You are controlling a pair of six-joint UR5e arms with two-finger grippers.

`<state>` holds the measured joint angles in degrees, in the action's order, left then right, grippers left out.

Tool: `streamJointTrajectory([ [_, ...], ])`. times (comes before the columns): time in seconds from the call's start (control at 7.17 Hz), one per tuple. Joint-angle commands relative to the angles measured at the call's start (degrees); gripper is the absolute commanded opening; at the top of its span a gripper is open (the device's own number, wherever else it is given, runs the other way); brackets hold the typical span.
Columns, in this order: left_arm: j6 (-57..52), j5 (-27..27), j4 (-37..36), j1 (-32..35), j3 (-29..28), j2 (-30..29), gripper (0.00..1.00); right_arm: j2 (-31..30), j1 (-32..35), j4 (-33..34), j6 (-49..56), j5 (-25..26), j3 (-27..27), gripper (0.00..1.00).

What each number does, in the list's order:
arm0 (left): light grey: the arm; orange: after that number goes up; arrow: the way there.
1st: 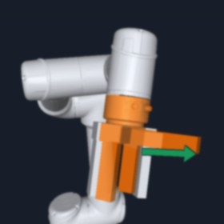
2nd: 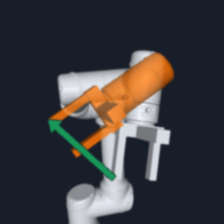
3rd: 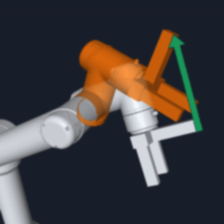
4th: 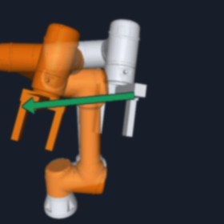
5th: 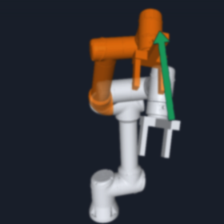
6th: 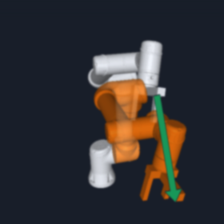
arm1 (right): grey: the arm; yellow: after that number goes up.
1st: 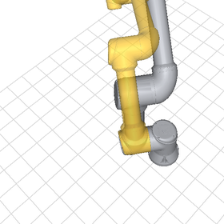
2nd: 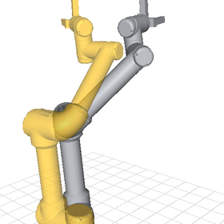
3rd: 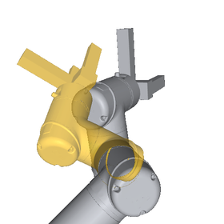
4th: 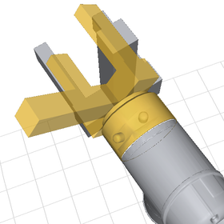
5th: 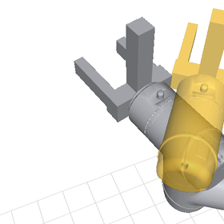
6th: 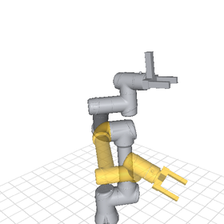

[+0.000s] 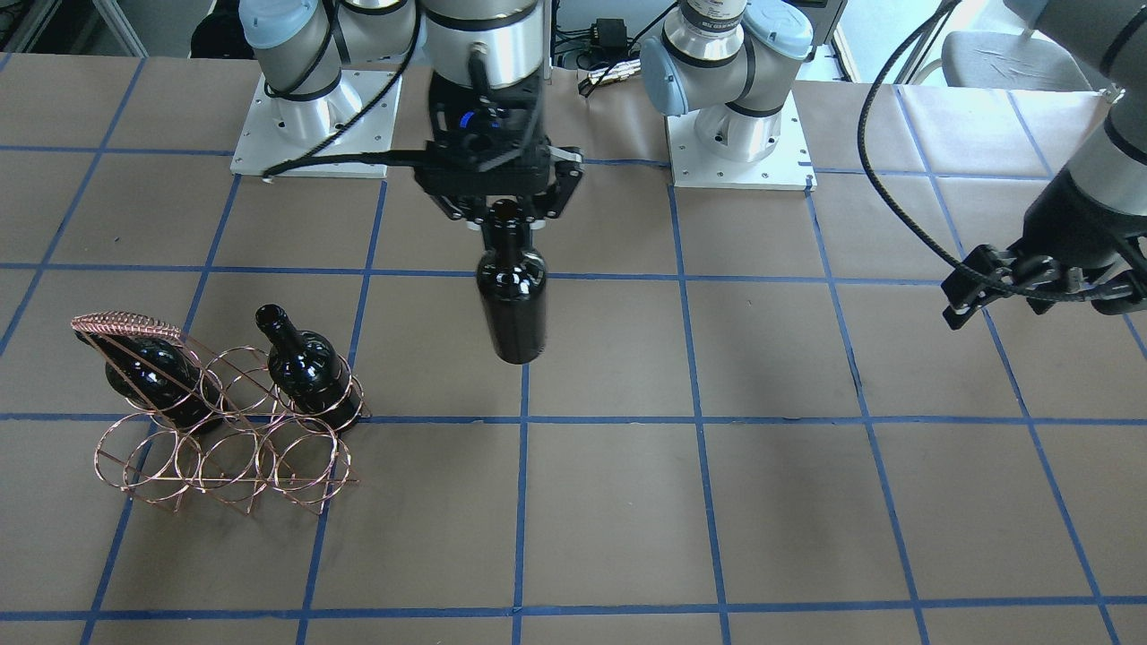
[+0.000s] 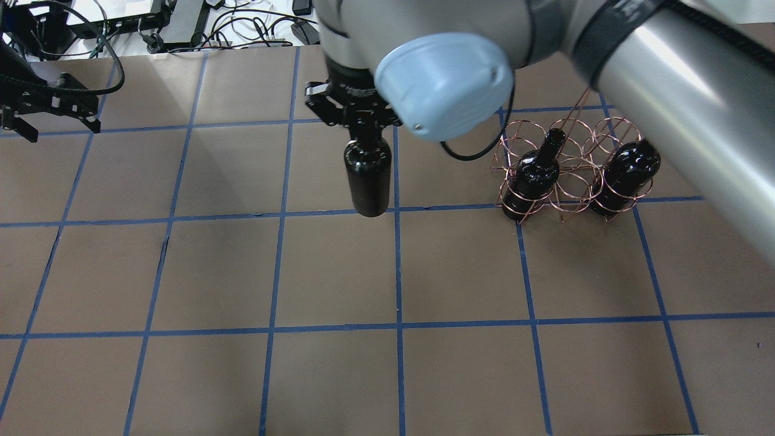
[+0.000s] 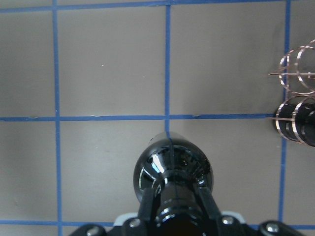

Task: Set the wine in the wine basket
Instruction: 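Lift the black bottle with the right gripper, then carry the bottle with the right gripper over the copper rack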

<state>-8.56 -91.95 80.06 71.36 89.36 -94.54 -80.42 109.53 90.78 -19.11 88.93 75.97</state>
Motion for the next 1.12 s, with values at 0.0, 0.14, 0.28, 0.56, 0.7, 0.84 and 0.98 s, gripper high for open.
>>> streamJointTrajectory([
  [0.0,7.4,0.0,0.7,7.6,0.0,1.3,1.00,-5.9,-8.1,-9.9,12.9,3.4,0.3,0.00],
  [0.14,10.4,2.9,0.9,9.4,0.0,2.0,1.00,-6.9,-10.3,-11.6,17.7,4.7,0.8,0.00],
  [0.28,10.8,3.3,1.1,10.6,0.0,2.3,1.00,-7.6,-11.8,-11.8,22.5,4.9,1.7,0.00],
  [0.56,10.6,3.2,2.8,12.8,0.0,2.4,1.00,-8.0,-13.5,-12.1,27.3,4.9,2.2,0.00],
  [0.7,10.5,3.0,2.8,12.8,0.0,2.3,1.00,-8.5,-14.9,-11.7,29.0,4.9,2.3,0.00],
  [0.84,10.6,3.0,2.7,12.8,0.1,2.2,1.00,-10.0,-19.1,-10.8,31.7,4.2,2.8,0.00],
  [0.98,10.8,3.0,2.5,12.8,0.1,2.3,1.00,-10.3,-23.9,-8.8,34.1,3.7,3.5,0.00],
])
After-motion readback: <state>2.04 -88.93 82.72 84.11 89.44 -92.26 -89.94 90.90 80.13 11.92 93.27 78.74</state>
